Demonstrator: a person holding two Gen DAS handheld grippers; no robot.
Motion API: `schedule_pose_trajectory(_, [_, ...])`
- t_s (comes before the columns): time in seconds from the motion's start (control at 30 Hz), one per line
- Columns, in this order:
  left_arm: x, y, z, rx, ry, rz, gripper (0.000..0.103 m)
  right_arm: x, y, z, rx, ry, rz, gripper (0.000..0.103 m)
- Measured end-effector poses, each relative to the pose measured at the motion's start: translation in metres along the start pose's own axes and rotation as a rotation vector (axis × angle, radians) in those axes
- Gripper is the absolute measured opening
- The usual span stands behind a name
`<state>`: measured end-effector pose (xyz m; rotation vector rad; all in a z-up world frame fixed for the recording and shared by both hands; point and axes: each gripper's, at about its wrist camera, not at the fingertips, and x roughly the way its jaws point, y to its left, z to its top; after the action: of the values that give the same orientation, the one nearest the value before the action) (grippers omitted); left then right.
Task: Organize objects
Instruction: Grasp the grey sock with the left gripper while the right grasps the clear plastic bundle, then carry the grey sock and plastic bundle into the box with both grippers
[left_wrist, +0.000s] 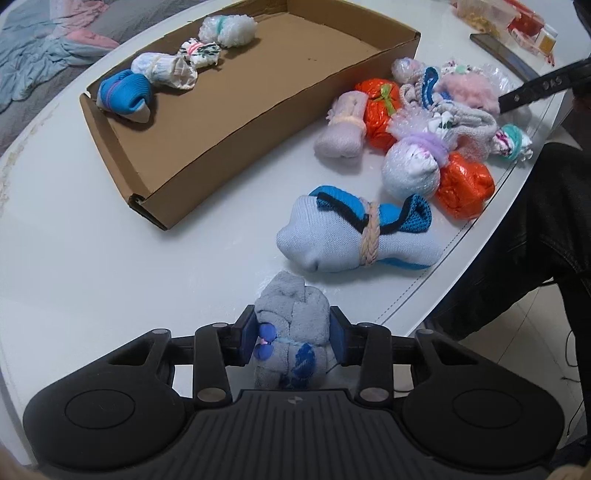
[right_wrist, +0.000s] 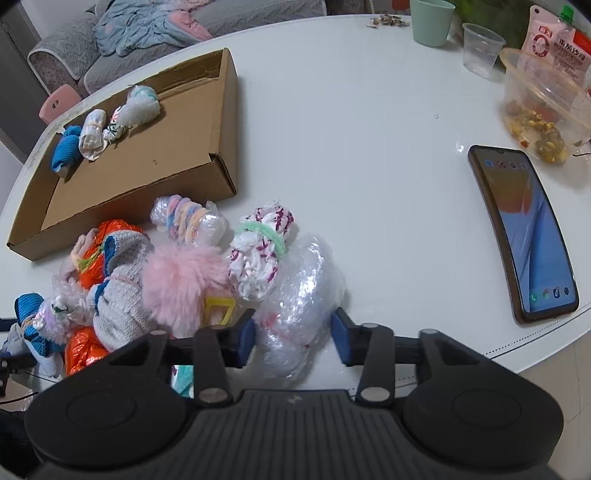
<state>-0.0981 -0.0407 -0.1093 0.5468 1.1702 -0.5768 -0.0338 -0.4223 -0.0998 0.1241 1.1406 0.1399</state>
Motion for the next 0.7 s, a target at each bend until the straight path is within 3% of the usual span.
schedule_pose_trajectory(0.23, [-0.032, 0.010, 0.006, -0.020, -0.014, 0.021, 0.046, -0.018, -0.008, 0.007, 0.000, -0.036, 0.008, 0.037])
schedule_pose_trajectory(0.5, [-0.102, 0.058, 0.057, -0.201, -0.247, -0.007, 0.046, -0.057, -0.012, 0.039, -0.050, -0.124, 0.004, 0.037])
schedule_pose_trajectory(0.7, [-0.099, 0.077, 0.132, -0.281, -0.375, -0.012, 0.046, -0.073, 0.012, 0.108, -0.161, -0.216, 0.045, 0.037])
